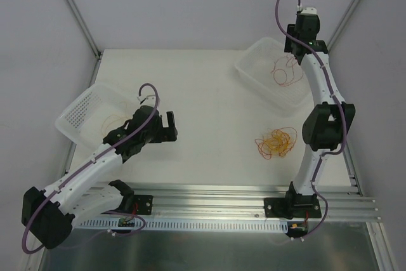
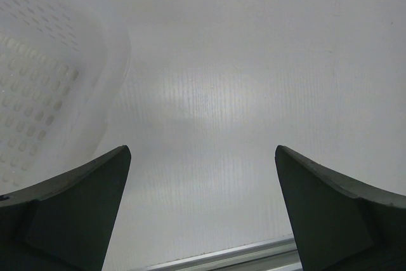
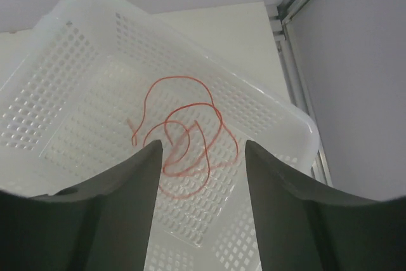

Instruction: Untangle the cables

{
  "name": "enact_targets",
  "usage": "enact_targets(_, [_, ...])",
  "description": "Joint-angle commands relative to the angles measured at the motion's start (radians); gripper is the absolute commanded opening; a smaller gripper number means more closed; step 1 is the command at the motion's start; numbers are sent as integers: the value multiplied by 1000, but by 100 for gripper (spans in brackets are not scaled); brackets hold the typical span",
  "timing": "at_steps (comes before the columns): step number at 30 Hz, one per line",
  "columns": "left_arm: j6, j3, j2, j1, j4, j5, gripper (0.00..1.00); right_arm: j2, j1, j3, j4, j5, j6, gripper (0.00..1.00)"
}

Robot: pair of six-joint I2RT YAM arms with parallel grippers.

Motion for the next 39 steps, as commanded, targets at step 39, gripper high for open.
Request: enact_targets(39, [84,224,376,-174,34,266,99,-671,32,-1123,-81,-225,415,40])
